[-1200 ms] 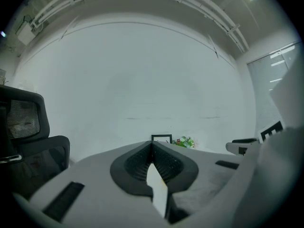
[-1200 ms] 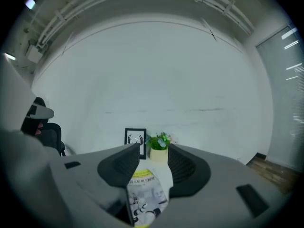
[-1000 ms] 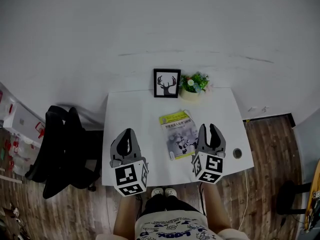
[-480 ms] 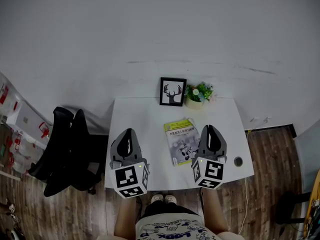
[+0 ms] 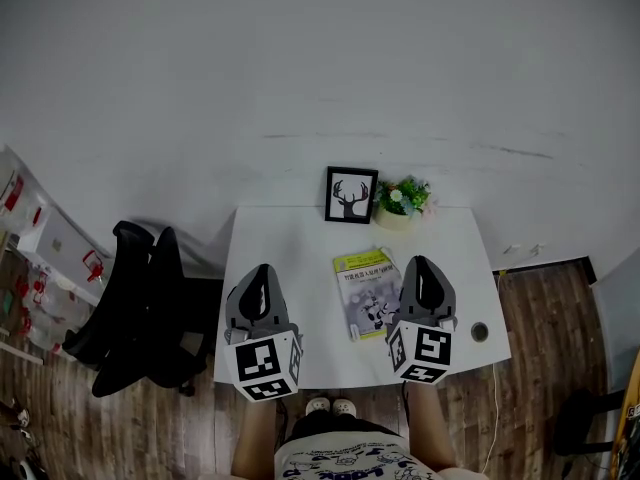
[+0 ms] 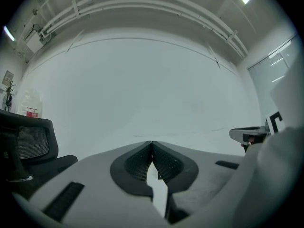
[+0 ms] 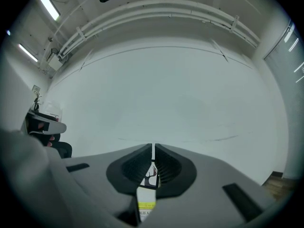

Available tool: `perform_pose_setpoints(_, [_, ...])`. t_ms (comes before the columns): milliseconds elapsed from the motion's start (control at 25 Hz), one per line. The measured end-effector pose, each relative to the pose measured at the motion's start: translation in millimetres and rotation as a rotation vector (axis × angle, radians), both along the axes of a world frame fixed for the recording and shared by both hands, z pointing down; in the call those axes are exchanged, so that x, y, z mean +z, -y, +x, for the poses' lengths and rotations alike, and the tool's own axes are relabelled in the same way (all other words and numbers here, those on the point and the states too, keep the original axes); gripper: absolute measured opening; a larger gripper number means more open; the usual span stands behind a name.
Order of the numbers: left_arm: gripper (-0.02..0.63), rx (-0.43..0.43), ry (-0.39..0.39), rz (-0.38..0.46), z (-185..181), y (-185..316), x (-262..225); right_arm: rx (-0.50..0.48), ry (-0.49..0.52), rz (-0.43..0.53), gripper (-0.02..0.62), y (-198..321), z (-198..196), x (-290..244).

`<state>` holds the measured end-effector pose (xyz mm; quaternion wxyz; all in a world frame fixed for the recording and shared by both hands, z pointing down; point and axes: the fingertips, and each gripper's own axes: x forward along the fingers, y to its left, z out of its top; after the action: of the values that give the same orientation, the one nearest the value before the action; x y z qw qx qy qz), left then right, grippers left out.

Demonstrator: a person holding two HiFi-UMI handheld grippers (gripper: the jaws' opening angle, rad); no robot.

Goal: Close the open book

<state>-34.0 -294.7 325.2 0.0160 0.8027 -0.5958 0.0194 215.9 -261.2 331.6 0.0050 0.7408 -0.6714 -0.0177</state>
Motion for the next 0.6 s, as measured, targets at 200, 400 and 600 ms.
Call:
perform_pose_setpoints(200, [0.023, -0.002, 0.001, 0.004, -1.0, 1.1, -1.8, -0.011, -0.009, 0.006, 0.037, 0.0, -2.1, -5.1])
perform_pose_setpoints(400, [0.025, 0.002, -0.001, 0.007, -0.2, -0.3, -1.8, -0.022, -0.009, 0.011, 0.037, -0.5, -5.7, -7.2])
perform_pose_setpoints(600, [0.023, 0.005, 0.004, 0.002, 2.3, -0.3, -0.3, -0.027, -0.002, 0.004, 0.037, 0.3, -5.1, -4.0])
